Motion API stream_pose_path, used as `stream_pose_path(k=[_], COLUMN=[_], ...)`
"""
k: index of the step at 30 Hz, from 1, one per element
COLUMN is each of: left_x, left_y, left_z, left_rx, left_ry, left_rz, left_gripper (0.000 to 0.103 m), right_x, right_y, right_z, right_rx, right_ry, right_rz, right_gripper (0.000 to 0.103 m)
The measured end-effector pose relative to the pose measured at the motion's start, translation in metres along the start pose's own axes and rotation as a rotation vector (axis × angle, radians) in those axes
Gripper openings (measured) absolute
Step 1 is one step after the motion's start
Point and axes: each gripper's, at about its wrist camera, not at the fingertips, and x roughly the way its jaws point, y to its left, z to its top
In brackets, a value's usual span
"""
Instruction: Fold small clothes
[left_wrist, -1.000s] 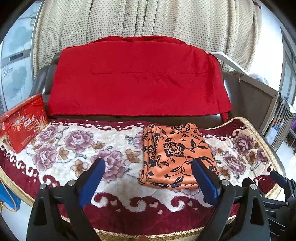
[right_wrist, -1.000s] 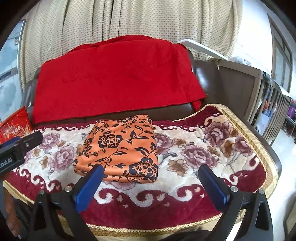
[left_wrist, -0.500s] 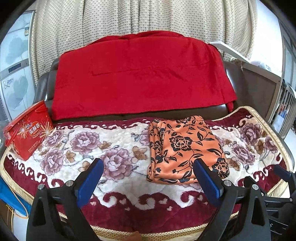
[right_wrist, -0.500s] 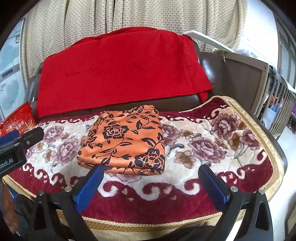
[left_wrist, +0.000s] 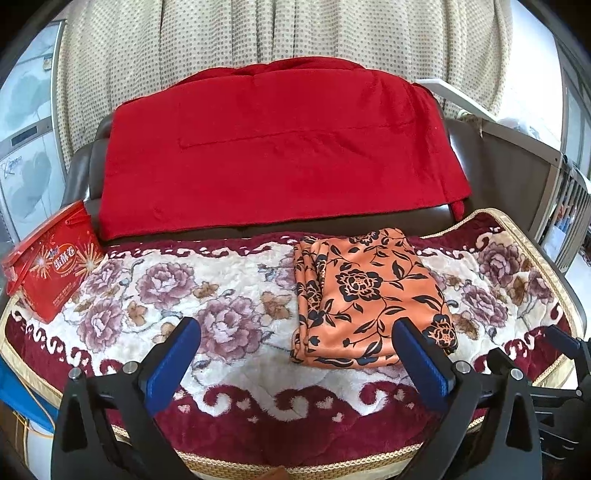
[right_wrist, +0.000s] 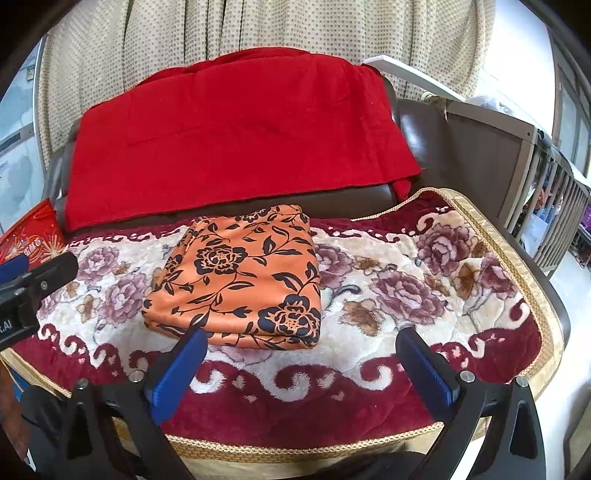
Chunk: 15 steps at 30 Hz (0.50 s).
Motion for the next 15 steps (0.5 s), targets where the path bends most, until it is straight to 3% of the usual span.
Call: stream_pose_path(k=[15], left_x=[0.0071], left_y=[-0.0057], left_z=[0.0044], left_rx=[0.019], left_ry=[-0.009], left_rz=[-0.046], left_gripper=[0.103], right_x=[0.0078], right_y=[0.0014], right_z=[0.0035], right_rx=[-0.004], right_ry=[0.012], right_rz=[0.002], right_gripper=[0.103])
